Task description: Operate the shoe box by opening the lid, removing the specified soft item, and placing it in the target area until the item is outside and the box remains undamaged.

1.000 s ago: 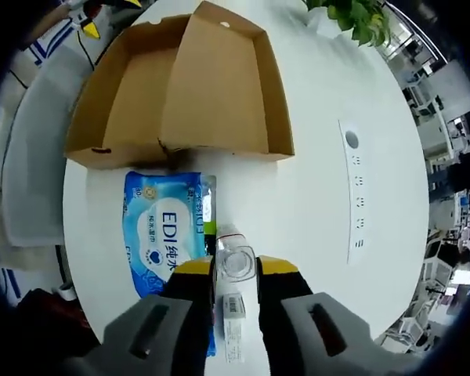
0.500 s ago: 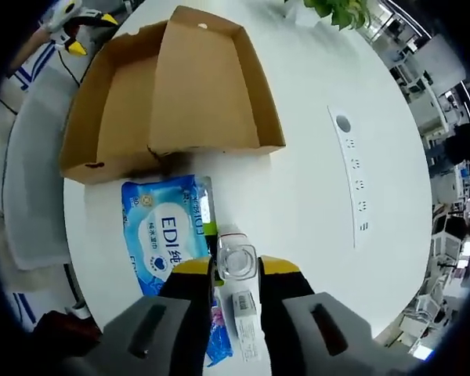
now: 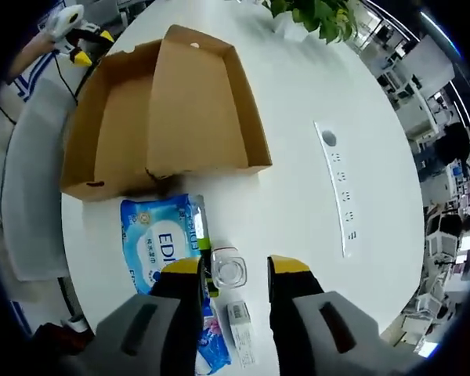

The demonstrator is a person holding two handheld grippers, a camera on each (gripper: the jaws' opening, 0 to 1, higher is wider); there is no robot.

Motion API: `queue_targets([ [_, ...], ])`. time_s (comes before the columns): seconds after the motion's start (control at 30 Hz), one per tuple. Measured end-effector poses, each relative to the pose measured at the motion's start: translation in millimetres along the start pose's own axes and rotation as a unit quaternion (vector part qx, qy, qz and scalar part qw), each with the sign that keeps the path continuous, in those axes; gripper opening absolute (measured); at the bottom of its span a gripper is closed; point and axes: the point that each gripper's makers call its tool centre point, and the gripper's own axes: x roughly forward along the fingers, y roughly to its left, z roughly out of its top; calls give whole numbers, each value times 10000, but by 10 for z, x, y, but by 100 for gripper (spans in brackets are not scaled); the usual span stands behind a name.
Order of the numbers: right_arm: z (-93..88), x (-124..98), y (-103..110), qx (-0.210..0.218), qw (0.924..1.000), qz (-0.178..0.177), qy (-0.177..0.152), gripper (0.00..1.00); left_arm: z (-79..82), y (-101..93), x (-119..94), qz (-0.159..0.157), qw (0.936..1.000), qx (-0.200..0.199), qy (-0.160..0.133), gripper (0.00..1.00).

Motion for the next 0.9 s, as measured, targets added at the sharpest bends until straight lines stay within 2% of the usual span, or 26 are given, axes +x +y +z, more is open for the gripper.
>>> queue_targets([
  [0.17,192,-46,-48,441,9983,-108,-362,29,-70,57,29,84,9997,-182,127,29],
  [0.4,355,-47,-112,931,9936,-218,-594,27,-162,99,37,192,9981,-534,258,15],
  [0.6,465,26,-90,1234,9897,-232,-691,25,-237,107,81,243,9966,-704,351,11],
  [0.9,642,241,-66,1874,9783,-157,-868,23,-274,125,157,283,9944,-945,367,6],
])
